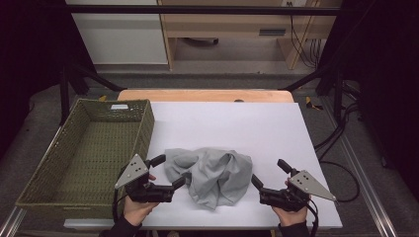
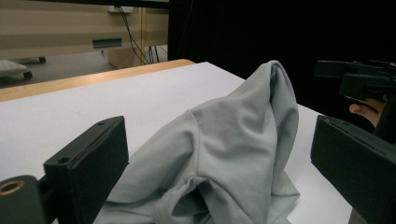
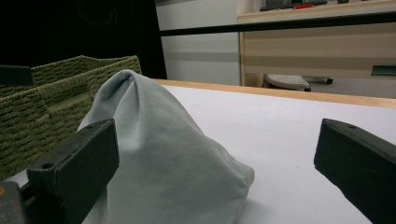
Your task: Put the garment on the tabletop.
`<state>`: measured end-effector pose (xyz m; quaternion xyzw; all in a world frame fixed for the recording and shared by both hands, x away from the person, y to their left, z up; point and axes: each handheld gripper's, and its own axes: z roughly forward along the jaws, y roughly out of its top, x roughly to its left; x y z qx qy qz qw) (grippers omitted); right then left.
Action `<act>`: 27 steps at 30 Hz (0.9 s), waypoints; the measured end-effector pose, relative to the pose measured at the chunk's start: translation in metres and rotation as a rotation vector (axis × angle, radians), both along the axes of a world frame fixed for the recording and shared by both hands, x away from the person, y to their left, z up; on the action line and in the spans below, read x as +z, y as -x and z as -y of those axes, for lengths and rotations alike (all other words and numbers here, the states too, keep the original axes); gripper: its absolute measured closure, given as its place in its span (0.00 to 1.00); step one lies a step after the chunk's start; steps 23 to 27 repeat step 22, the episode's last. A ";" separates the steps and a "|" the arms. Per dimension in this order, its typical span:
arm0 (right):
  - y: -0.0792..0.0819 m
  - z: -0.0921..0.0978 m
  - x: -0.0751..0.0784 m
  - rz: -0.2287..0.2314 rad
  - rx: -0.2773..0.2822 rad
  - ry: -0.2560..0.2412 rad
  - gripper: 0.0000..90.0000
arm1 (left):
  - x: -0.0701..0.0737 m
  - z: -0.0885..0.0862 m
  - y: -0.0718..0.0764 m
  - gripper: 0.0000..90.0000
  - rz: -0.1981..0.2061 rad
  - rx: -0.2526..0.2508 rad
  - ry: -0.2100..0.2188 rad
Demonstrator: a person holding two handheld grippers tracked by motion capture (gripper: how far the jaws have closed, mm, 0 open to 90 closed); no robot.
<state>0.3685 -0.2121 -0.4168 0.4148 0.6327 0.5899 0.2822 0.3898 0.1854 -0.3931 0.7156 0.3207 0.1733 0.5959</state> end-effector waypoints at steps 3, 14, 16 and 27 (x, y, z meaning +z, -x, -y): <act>0.000 0.001 0.000 0.008 0.005 0.006 0.00 | -0.004 -0.002 0.004 0.04 0.002 0.003 -0.007; 0.000 0.001 -0.001 0.010 0.000 0.013 0.00 | -0.011 -0.011 0.012 0.03 0.018 0.042 -0.012; 0.001 0.001 -0.001 0.005 0.000 0.012 0.00 | -0.011 -0.014 0.013 0.03 0.028 0.057 -0.011; 0.000 0.002 -0.002 0.008 0.004 0.017 0.00 | -0.012 -0.020 0.012 0.03 0.028 0.082 -0.005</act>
